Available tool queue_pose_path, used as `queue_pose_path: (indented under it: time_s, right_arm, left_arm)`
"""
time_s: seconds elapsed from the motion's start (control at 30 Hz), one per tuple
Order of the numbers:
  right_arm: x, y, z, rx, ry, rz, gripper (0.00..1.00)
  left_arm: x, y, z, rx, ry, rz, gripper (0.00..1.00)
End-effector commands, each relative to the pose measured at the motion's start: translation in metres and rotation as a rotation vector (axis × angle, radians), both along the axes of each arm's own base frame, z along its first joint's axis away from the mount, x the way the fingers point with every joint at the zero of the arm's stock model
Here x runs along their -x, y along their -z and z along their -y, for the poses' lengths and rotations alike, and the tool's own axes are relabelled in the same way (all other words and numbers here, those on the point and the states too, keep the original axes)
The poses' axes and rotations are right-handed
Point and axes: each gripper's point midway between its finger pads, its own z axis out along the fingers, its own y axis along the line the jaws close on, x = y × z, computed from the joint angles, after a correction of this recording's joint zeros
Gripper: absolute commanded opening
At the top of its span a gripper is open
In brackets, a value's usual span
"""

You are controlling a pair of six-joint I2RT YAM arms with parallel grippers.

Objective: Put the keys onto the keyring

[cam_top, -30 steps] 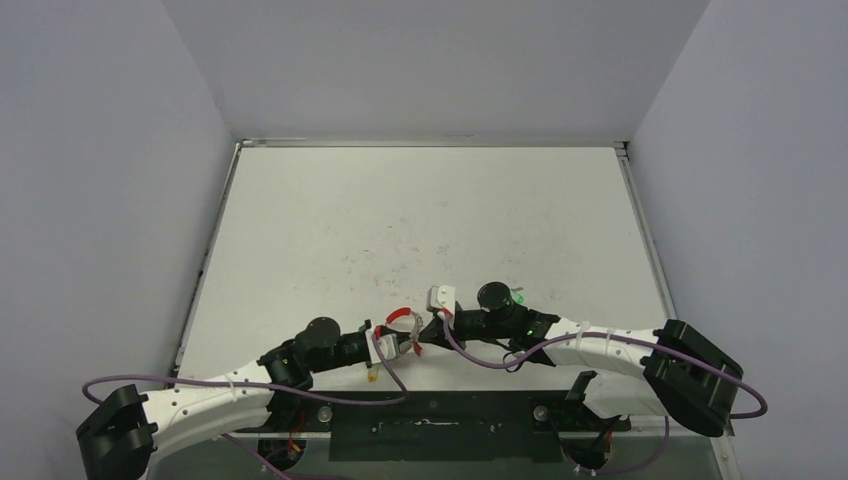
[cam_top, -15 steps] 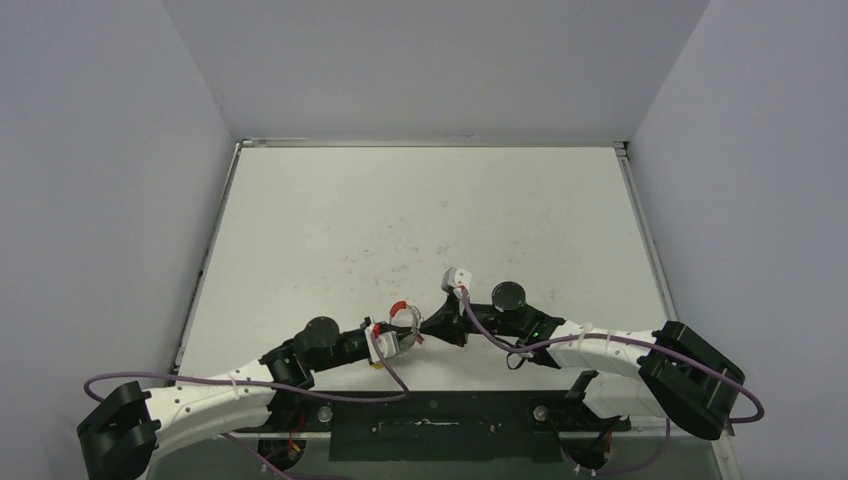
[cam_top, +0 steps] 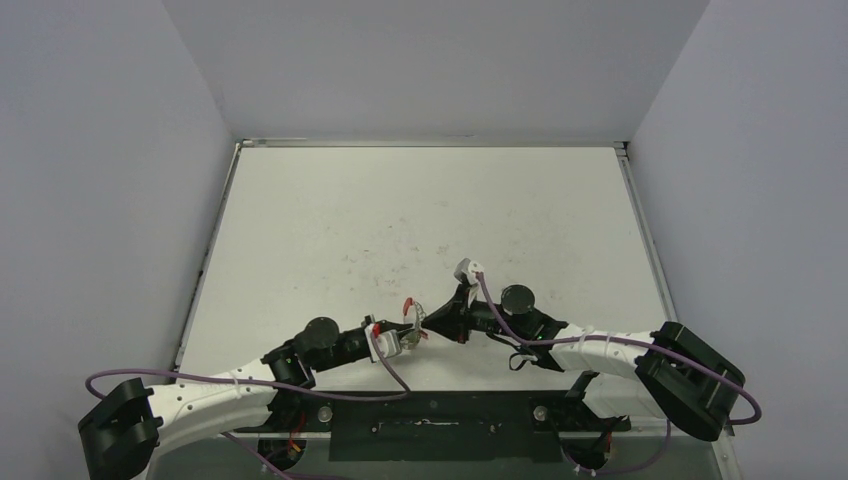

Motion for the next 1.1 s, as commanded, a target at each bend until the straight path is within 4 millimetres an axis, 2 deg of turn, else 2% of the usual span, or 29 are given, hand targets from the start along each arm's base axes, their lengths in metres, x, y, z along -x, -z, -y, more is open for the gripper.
queue_pose_path:
  time_s: [0.0, 0.23, 0.37, 0.73, 1.07]
  right_arm:
    - [-0.033, -0.079, 0.001, -0.273, 0.134, 0.122, 0.00]
    - [-0.037, -0.084, 0.008, -0.348, 0.159, 0.079, 0.00]
    - [-0.038, -0.080, 0.008, -0.338, 0.161, 0.069, 0.00]
    - [-0.037, -0.034, 0.007, -0.146, 0.140, 0.039, 0.00]
    - [-0.036, -0.006, 0.006, -0.071, 0.114, 0.036, 0.00]
  left_arm:
    - [0.014, 0.042, -0.011, -0.130, 0.019, -0.094, 0.00]
    - [0.006, 0.047, -0.010, -0.147, -0.029, -0.123, 0.00]
    - [0.008, 0.046, -0.006, -0.146, -0.007, -0.121, 0.00]
    - [0.001, 0.015, -0.004, -0.053, -0.052, -0.090, 0.00]
    - [-0.002, 0.002, 0.000, -0.027, -0.070, -0.120, 0.00]
